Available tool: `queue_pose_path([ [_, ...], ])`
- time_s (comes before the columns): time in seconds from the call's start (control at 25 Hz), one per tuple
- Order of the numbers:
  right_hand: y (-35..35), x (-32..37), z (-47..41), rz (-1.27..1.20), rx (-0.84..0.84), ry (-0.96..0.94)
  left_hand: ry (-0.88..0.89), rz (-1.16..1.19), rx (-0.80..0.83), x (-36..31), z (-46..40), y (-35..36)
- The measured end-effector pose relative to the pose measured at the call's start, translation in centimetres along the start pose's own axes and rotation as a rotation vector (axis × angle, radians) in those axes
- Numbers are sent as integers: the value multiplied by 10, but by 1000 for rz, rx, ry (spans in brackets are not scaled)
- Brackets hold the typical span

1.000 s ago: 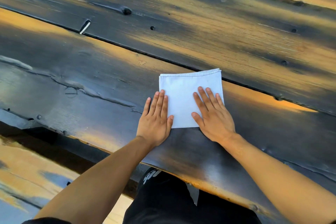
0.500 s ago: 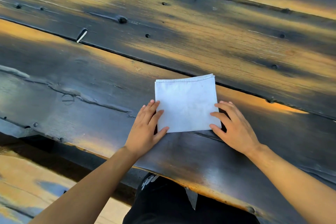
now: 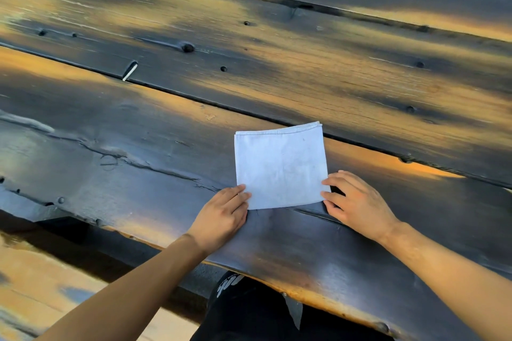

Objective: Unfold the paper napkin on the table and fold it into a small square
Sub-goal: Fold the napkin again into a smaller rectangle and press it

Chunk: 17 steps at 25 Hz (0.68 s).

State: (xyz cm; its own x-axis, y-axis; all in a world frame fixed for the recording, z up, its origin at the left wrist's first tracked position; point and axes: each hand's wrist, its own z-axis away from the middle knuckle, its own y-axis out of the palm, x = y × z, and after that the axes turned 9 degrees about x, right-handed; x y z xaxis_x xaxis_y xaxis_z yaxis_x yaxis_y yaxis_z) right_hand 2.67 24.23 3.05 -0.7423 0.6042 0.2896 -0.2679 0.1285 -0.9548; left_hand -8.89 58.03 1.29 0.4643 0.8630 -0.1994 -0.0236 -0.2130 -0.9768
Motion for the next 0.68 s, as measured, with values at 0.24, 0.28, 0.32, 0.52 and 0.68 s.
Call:
queue_pose_path([
  [0.24,-1,4,-4,-11,-10,3,-115,211,10,-3,-11,-12],
  [0.28,-2,5,-4,-47,-5,24,-154,283,30,-3,-12,-14],
  [0.32,-3,7,-4,-91,4,52,-216,360,46,-3,-13,-18],
  [0.52,-28,16,-19,-279,71,279,-633,606,41,-9,-24,-27],
  [0.68,-42,14,-43,-330,100,426,-809,651,-98,-9,-45,-37],
])
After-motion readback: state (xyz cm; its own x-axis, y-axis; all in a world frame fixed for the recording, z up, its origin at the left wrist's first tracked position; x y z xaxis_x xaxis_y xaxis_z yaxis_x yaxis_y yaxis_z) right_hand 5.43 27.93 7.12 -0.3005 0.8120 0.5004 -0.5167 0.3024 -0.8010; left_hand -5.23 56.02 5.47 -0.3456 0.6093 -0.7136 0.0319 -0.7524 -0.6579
